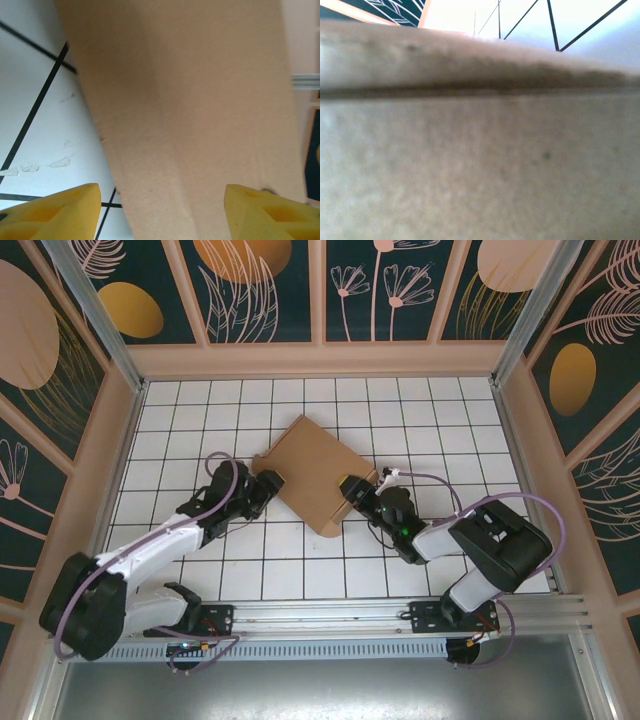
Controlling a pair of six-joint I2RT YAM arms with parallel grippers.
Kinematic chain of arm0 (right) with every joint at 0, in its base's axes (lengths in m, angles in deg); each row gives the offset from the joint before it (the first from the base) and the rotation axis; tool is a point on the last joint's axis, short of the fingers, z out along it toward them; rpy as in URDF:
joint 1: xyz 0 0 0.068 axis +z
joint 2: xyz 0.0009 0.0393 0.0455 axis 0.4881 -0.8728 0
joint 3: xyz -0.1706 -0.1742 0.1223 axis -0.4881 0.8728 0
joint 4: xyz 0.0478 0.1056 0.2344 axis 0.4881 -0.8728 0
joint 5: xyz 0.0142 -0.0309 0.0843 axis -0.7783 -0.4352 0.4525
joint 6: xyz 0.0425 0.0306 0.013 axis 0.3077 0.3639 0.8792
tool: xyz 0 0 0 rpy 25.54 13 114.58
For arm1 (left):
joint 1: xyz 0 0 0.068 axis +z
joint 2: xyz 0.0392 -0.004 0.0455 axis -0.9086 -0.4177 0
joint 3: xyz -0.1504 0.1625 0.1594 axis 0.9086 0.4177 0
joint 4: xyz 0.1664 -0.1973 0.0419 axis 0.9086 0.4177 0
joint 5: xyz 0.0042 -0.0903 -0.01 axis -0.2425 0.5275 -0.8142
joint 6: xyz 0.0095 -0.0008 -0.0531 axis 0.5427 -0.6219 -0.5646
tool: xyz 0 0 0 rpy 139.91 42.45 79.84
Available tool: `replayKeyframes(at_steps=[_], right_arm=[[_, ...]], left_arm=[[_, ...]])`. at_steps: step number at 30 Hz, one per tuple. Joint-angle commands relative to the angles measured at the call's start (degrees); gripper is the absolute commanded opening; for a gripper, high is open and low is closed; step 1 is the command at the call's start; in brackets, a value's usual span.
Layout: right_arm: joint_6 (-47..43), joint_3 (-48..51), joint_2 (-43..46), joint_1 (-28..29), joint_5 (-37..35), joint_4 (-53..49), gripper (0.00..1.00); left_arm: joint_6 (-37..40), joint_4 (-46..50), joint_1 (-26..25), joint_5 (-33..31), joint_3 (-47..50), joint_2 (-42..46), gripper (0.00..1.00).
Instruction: Fold the paper box
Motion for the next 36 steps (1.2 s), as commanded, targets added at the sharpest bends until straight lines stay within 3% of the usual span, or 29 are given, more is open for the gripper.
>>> replayKeyframes(at_steps=[1,6,12,15,26,36], right_arm=[[0.4,1.3,-2.4,0.6,-3.9,2.6,0.51],[1.1,1.8,-3.9,1.6,-2.3,4.7,0.50],[0.9,2.1,-2.3,1.7,-2.4,2.4,0.51],[1.3,1.9,-2.6,1.7,-1.7,2.2,0.51],[2.5,1.2,-4.3,1.8,1.9,3.2,0.51],[8.5,-0.2,-14.0,1.3,14.2,14.3,0.52]], left_arm=[[-3.9,-3.3,-1.7,-1.0,-1.2,-4.3,0.64],[-5.4,-10.3,-2.9,-1.0,1.5,-4.8,0.63],[1.4,-3.8,-2.9,-7.1,-0.2,-0.4,0.62],[1.9,-4.3,-2.9,-7.2,-0.1,0.4,0.63],[3.2,-14.5,-2.9,-3.0,-1.4,-10.0,0.63],[5.3,-23.9,-2.9,-3.8,-1.4,-16.3,0.61]])
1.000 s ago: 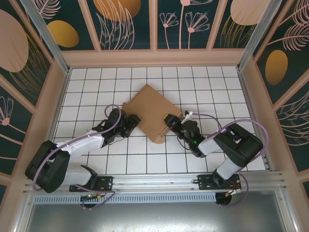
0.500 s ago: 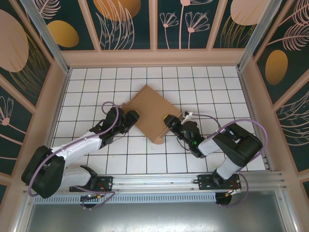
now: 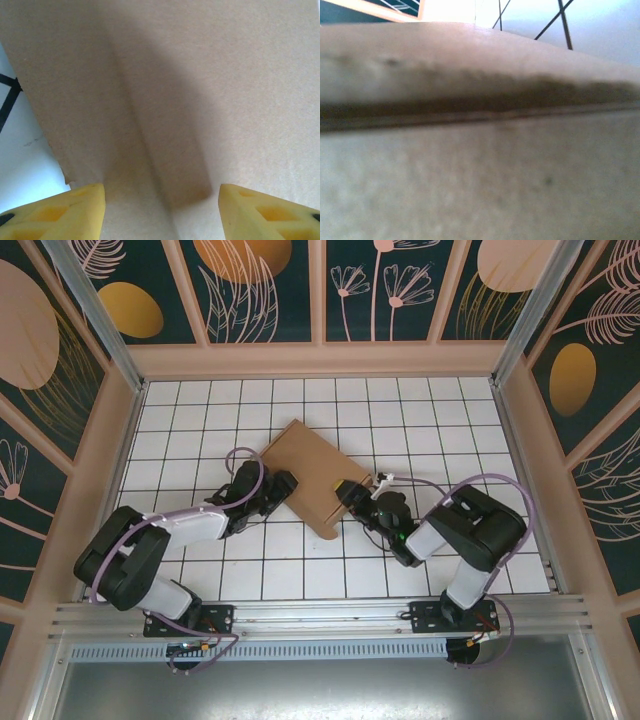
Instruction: Fold the paper box
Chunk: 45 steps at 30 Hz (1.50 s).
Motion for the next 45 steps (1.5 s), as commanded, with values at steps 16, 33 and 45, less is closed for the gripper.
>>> replayKeyframes(at_steps=[16,33,45], right_arm=[[14.7,-4.3,-12.0,-0.5,22.8,18.2,0.53],[7.6,-0.1,1.7,-13.8,26.0,-2.9,0.44],[4.8,-3.8,11.9,-21.2,38.8,-16.6,0.45]], left_arm=[[1.8,-31.4,-0.2,3.3,5.8,-5.0,0.54],[28.3,0.4,0.0,0.3,0.6,18.0,0.73],[69.7,28.2,-9.7,-15.5,-16.7,18.1,0.67]])
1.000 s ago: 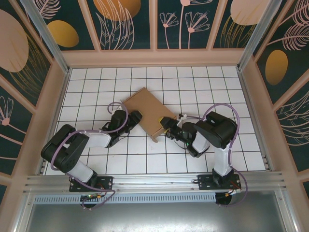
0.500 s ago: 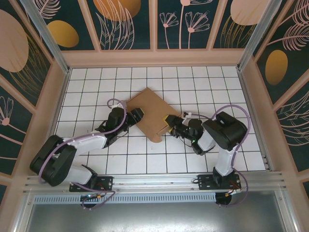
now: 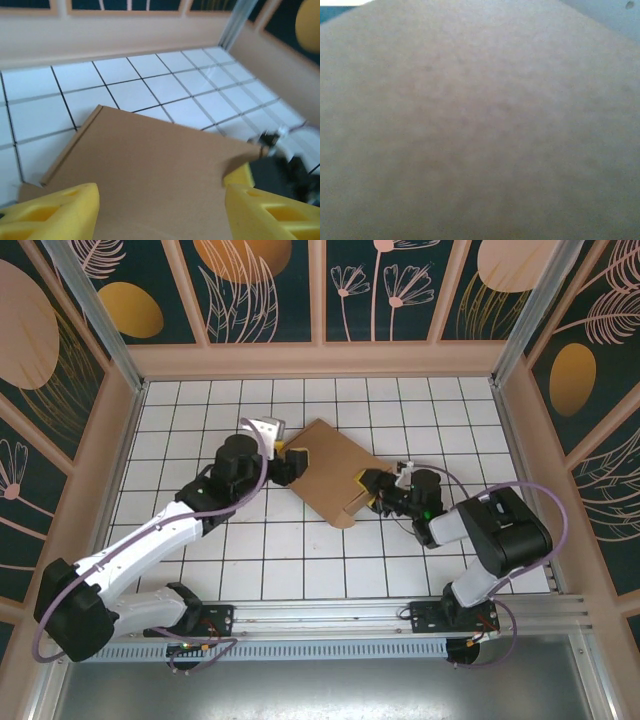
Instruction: Fold the paper box
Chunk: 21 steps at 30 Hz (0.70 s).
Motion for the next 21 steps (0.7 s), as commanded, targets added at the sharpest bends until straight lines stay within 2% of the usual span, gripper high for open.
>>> replayKeyframes(at_steps=[1,5,9,12,16,21], right_arm=[[-1.9,-2.5,4.7,-0.3,5.6,-4.2,0.46],[-4.1,-4.5,10.3,-0.6,7.4,-12.3,0.47],[-6.3,-6.1,15.0,-0.9,8.6,-18.6,0.48],[-5.8,-6.0,17.0,-1.6,10.1,-19.4,0.48],[-4.7,-5.5,18.8,-1.8,11.5,-19.1,0.48],[-1.4,-4.9,20.5,-1.7,13.0,-16.1,0.48]], left_arm=[[18.3,9.7,-3.4,-9.4,0.5,0.1,0.67],[33.1,10.6,-4.4,-8.7,2.7,2.2,0.68],[43.5,12.1,-4.9,-9.5,2.3,1.0,0.67],[46.4,15.2,-5.2,-8.2,-0.2,-1.3,0.65],[48.6,14.0,-6.2,-7.1,-0.2,-2.5,0.65],[54.0,9.3,-7.5,-13.1,2.2,-5.5,0.66]])
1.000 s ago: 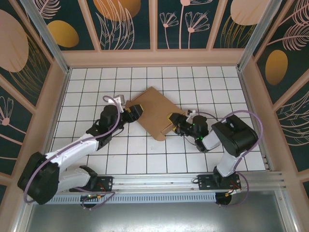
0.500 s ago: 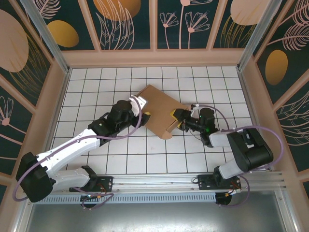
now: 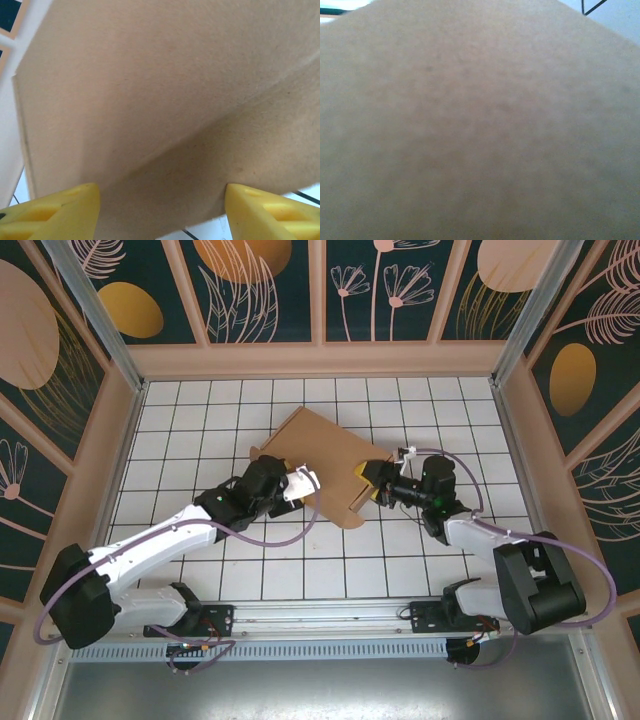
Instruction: Fold the paper box
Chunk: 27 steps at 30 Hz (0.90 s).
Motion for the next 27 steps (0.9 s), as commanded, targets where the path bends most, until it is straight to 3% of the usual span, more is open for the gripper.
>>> replayKeyframes(at_steps=[1,6,11,18,27], right_arm=[[2.4,-0.2,2.2,-0.1,3.0,3.2,0.48],[4.6,0.0,2.2,1.0,5.0,6.4,0.48],[6.8,0.2,1.5,2.3,6.7,9.3,0.48],[14.3,1.9,-0.3,3.2,8.4,20.6,0.48],[15.3,0.8,-0.1,3.9,9.2,21.7,0.48]], left_arm=[[6.3,-5.0,-0.8,-5.4,1.3,-1.5,0.66],[11.9,-18.4,-2.1,-9.6,5.2,0.1,0.63],[23.2,-27.9,-4.6,-12.5,9.2,0.7,0.61],[32.8,-36.9,-5.1,-10.2,15.6,2.8,0.61],[43.5,-33.0,-6.0,-9.7,19.1,2.4,0.67]])
